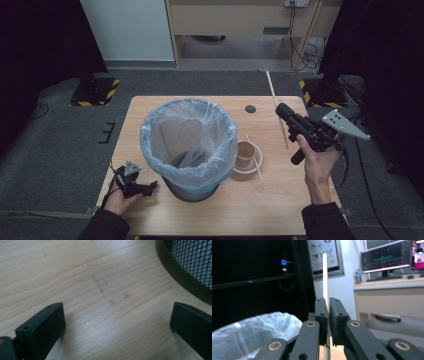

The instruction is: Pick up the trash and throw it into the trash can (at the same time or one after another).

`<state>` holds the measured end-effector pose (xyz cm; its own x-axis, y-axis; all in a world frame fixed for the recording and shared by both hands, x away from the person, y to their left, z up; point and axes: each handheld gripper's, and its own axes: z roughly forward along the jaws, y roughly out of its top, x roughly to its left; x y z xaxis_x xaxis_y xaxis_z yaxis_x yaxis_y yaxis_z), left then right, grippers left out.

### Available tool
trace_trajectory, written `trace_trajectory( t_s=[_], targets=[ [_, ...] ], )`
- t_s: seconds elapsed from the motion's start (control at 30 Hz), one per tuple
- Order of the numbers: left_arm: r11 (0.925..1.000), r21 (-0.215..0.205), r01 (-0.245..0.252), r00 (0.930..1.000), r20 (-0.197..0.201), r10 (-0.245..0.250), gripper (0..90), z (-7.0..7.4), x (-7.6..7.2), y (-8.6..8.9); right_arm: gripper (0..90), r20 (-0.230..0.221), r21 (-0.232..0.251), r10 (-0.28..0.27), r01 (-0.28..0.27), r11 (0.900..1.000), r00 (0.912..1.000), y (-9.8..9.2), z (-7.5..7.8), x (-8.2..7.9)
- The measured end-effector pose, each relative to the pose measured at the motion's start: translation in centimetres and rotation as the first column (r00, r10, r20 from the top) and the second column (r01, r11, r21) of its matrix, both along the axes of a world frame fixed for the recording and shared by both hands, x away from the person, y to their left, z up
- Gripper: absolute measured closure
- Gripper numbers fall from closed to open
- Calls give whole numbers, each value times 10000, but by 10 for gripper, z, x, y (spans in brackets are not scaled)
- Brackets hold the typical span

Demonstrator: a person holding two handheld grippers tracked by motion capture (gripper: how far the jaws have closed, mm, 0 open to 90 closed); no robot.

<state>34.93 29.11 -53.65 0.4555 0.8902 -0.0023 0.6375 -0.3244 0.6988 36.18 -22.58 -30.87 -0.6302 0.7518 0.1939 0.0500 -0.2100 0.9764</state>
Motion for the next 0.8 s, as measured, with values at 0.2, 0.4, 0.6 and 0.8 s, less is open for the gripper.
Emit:
trace_trajectory(
  t_s=[0.2, 0.4, 0.6, 0.8],
  targets=[
    [10000, -2, -2, 10000, 2, 2, 0, 0, 0, 0, 857, 400, 103, 492, -496, 9987, 9980, 17, 19, -3],
    [10000, -2, 0, 10000, -2, 0, 0, 0, 0, 0, 857, 653, 130, 874, -884, 9960, 9940, 37, 34, -3],
    [10000, -1, 0, 10000, -1, 0, 0, 0, 0, 0, 857, 793, 194, 1290, -1309, 9912, 9885, 54, 43, -4],
    [10000, -3, -2, 10000, 0, 2, 0, 0, 0, 0, 857, 858, 150, 1628, -1646, 9862, 9829, 72, 50, -3]
  ],
)
